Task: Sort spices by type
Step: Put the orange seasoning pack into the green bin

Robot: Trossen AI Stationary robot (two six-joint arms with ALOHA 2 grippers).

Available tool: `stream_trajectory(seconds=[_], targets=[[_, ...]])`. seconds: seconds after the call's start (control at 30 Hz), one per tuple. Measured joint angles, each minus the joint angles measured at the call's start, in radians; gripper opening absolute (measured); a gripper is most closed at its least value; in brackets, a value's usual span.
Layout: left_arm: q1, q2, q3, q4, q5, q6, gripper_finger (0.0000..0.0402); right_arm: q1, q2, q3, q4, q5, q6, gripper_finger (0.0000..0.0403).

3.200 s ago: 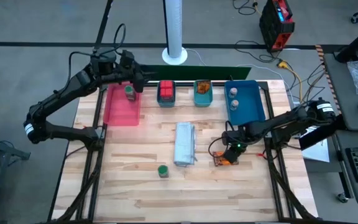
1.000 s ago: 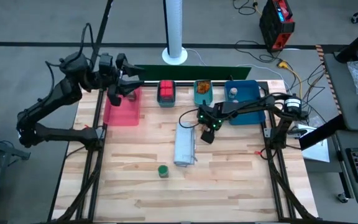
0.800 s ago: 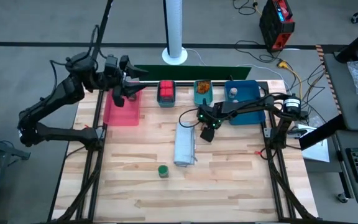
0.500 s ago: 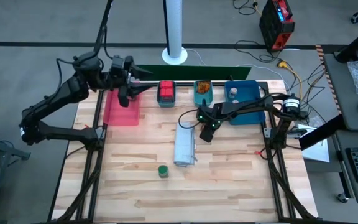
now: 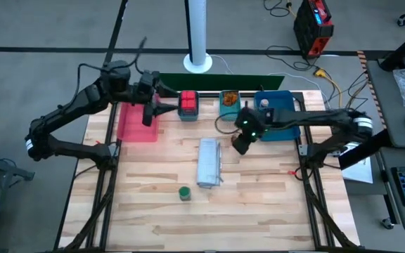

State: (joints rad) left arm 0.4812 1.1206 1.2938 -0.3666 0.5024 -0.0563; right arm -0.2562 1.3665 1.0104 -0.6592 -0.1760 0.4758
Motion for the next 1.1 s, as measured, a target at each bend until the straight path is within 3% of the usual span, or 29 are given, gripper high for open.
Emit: stream_trajectory(seconds=[0.2,0.47,0.73,1.1], targets=[[-0.001,0.084,0.000,-0.027,0.195,0.055,0.0247,0.000,-0.204,0.002,0.123,-0.120,0.087,0.0008],[-0.033,0.240,0.000,0.148,0.350,0.043,0.0247,0.000,-0.266,0.004,0.466,-0.282,0.209,0.0008],[-0.059,0.326,0.000,0.262,0.375,0.045,0.0247,0.001,-0.222,0.010,0.493,-0.401,0.214,0.0008],[-0.111,0.420,0.000,0.270,0.380,0.103,0.0247,0.000,-0.217,0.012,0.540,-0.450,0.231,0.0008]])
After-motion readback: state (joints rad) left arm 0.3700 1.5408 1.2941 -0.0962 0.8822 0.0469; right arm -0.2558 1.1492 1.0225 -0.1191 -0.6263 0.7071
